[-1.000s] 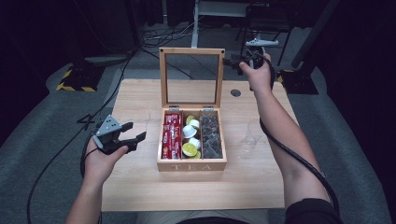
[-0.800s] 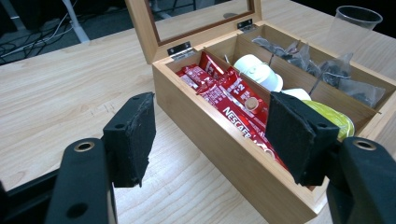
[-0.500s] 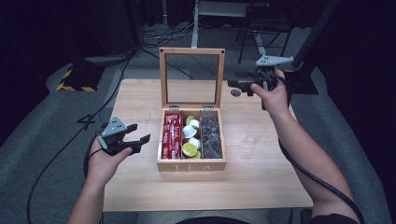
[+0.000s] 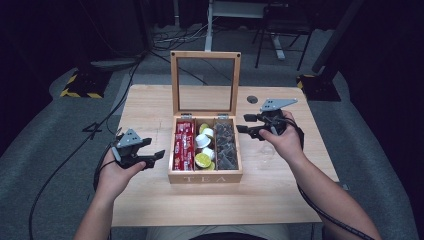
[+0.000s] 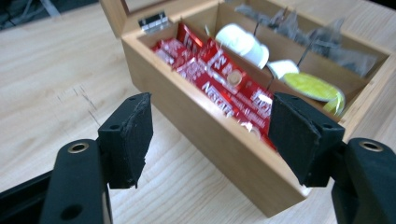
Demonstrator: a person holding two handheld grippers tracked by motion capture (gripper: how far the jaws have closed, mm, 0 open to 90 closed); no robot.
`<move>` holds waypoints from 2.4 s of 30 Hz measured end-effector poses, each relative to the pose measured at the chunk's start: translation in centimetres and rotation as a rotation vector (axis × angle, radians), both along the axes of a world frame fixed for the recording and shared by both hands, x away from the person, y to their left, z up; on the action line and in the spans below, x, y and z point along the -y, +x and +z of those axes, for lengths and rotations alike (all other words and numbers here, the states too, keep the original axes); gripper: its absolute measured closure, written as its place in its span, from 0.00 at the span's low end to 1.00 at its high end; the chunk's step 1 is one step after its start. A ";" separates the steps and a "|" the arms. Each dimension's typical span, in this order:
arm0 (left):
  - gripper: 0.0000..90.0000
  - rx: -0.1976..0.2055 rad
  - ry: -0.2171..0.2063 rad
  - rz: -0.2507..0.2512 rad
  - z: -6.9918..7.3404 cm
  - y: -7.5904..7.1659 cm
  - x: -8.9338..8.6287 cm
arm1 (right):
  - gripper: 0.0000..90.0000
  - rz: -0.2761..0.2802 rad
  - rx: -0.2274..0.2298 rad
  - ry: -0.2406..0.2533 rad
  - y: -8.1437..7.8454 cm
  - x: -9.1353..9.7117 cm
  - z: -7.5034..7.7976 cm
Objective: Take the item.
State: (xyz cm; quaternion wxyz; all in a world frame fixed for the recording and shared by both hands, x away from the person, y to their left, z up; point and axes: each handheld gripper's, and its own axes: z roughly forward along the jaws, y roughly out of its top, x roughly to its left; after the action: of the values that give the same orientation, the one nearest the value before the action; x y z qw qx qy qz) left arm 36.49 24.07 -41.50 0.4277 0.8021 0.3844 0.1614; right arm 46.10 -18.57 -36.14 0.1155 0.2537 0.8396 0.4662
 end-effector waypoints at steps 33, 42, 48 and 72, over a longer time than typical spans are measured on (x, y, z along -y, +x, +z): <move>0.31 -0.205 0.102 0.009 -7.0 2.0 -1.2 | 0.57 0.060 -0.109 -0.200 1.5 -5.8 -7.1; 0.31 -0.197 0.104 0.009 -6.9 1.9 -1.3 | 0.70 0.064 -0.146 -0.233 2.6 -6.7 -7.9; 0.31 -0.194 0.103 0.009 -6.9 1.9 -1.3 | 0.83 0.060 -0.130 -0.229 2.5 -6.5 -7.6; 0.31 -0.176 0.098 0.014 -6.6 1.9 -1.2 | 0.93 0.062 -0.075 -0.047 2.0 -4.6 -4.5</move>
State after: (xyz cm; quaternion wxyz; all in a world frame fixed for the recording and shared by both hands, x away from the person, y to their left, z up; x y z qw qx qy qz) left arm 38.38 25.31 -48.09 0.3514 0.8304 0.4177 0.1118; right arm 48.10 -13.97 -40.62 0.0755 0.2421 0.8616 0.4397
